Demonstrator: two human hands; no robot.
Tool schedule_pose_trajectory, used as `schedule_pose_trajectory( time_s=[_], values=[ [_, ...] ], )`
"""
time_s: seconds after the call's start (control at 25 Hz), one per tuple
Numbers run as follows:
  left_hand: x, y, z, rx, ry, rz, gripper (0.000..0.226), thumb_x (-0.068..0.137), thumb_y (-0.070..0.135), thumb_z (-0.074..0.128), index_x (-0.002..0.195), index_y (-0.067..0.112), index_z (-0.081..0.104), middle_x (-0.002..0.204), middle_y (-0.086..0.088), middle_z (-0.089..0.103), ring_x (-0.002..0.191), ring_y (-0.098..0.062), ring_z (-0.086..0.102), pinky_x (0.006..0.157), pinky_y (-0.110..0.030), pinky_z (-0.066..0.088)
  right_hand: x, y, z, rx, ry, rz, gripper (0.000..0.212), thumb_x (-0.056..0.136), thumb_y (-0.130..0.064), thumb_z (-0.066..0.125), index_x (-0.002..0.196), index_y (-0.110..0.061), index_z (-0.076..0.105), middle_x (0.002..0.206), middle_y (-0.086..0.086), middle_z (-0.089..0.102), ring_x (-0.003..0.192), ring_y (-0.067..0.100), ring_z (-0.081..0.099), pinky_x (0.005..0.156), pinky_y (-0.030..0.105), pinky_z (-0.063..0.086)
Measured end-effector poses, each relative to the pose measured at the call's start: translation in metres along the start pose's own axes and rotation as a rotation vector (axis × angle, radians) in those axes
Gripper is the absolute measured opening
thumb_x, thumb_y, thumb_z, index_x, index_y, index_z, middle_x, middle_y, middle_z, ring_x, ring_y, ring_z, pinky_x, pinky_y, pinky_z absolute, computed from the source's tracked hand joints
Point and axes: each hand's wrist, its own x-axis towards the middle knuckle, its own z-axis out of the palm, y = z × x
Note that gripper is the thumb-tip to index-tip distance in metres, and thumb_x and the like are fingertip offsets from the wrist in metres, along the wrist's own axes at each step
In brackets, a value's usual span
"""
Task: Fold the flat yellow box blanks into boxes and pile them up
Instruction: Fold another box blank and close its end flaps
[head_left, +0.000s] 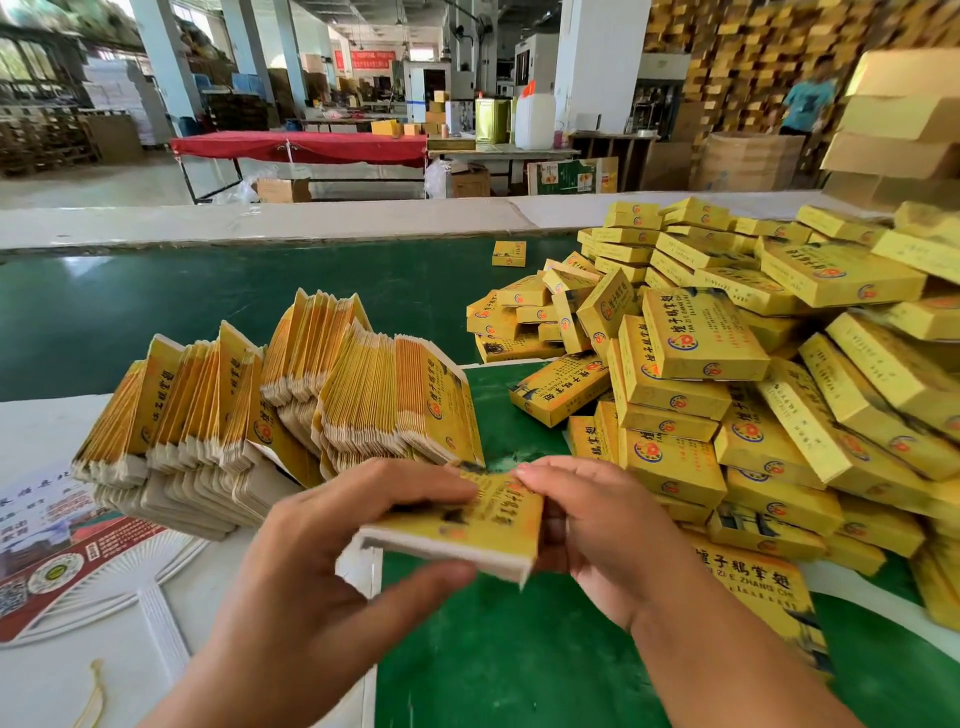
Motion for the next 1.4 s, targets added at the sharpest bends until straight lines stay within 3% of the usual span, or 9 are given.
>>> schedule_pose_trajectory(
  time_s=[0.12,0.24,0.32,0.4,0.52,0.76,0.92,1.2,1.4],
  values=[
    [0.0,-0.008,-0.002,-0.042,0.236,-0.125,0.037,0.073,0.062,0.071,0.091,0.03,0.068,0.078,0.007,0.07,0.064,-0.016,0.066,0.045,-0.036,0.053,-0.004,0.003,0.003,-0.381,0.013,-0.214,0.036,0.1,-0.035,0.05,0.082,-0.015,0.075,0.08,-0.005,0.074,0.076,0.007,0.069,0.064,0.027,0.058],
    [0.002,-0.017,-0.001,-0.061,0.235,-0.227,0.043,0.068,0.068,0.071,0.085,0.029,0.066,0.075,0.006,0.068,0.064,-0.013,0.065,0.045,-0.032,0.055,-0.013,0.002,0.005,-0.46,-0.136,-0.48,0.031,0.089,-0.05,0.058,0.111,-0.031,0.071,0.103,-0.013,0.073,0.101,0.004,0.065,0.085,0.023,0.055],
    [0.0,-0.022,0.005,-0.044,0.175,-0.246,0.041,0.069,0.067,0.07,0.088,0.03,0.065,0.08,0.009,0.069,0.071,-0.01,0.066,0.05,-0.023,0.056,-0.015,0.004,0.006,-0.528,-0.204,-0.54,0.038,0.083,-0.05,0.065,0.119,-0.038,0.064,0.111,-0.015,0.071,0.107,0.009,0.064,0.089,0.034,0.054],
    [-0.001,-0.028,0.01,-0.058,0.154,-0.238,0.043,0.071,0.064,0.072,0.1,0.034,0.063,0.089,0.01,0.071,0.08,-0.012,0.067,0.058,-0.023,0.057,-0.015,0.004,0.005,-0.553,-0.17,-0.594,0.034,0.082,-0.047,0.067,0.115,-0.042,0.065,0.108,-0.017,0.072,0.103,0.012,0.066,0.086,0.04,0.056],
    [-0.003,-0.035,0.012,-0.076,0.241,-0.184,0.052,0.07,0.051,0.078,0.112,0.034,0.053,0.094,0.012,0.073,0.083,-0.013,0.069,0.069,-0.021,0.056,-0.011,0.001,0.002,-0.462,-0.132,-0.602,0.029,0.083,-0.036,0.068,0.111,-0.045,0.066,0.103,-0.018,0.074,0.097,0.009,0.069,0.082,0.036,0.059],
    [-0.005,-0.045,0.013,-0.061,0.296,-0.141,0.03,0.077,0.036,0.076,0.101,0.032,0.06,0.089,0.009,0.068,0.078,-0.017,0.065,0.067,-0.028,0.057,-0.01,0.004,0.0,-0.399,-0.157,-0.597,0.028,0.084,-0.04,0.065,0.112,-0.044,0.065,0.106,-0.016,0.073,0.101,0.006,0.069,0.082,0.027,0.059],
    [-0.005,-0.047,0.012,-0.006,0.186,-0.113,0.013,0.08,0.039,0.073,0.085,0.029,0.064,0.081,0.009,0.068,0.072,-0.017,0.063,0.06,-0.031,0.054,-0.009,0.006,0.002,-0.41,-0.169,-0.603,0.027,0.086,-0.04,0.066,0.113,-0.038,0.067,0.108,-0.014,0.073,0.102,0.008,0.069,0.083,0.031,0.06],
    [-0.004,-0.044,0.016,-0.028,0.124,-0.165,0.022,0.082,0.045,0.069,0.077,0.025,0.063,0.076,0.007,0.068,0.071,-0.019,0.064,0.058,-0.037,0.055,-0.013,0.009,0.01,-0.508,-0.012,-0.823,0.035,0.084,-0.029,0.07,0.114,-0.038,0.053,0.101,-0.02,0.072,0.089,0.003,0.07,0.071,0.012,0.054],
    [-0.003,-0.042,0.015,-0.032,0.15,-0.205,0.022,0.082,0.044,0.068,0.075,0.024,0.064,0.071,0.003,0.068,0.068,-0.02,0.064,0.059,-0.04,0.055,-0.011,0.012,0.011,-0.515,0.065,-0.892,0.043,0.085,-0.023,0.069,0.123,-0.036,0.055,0.106,-0.019,0.071,0.095,0.0,0.069,0.074,0.013,0.055]
  ],
)
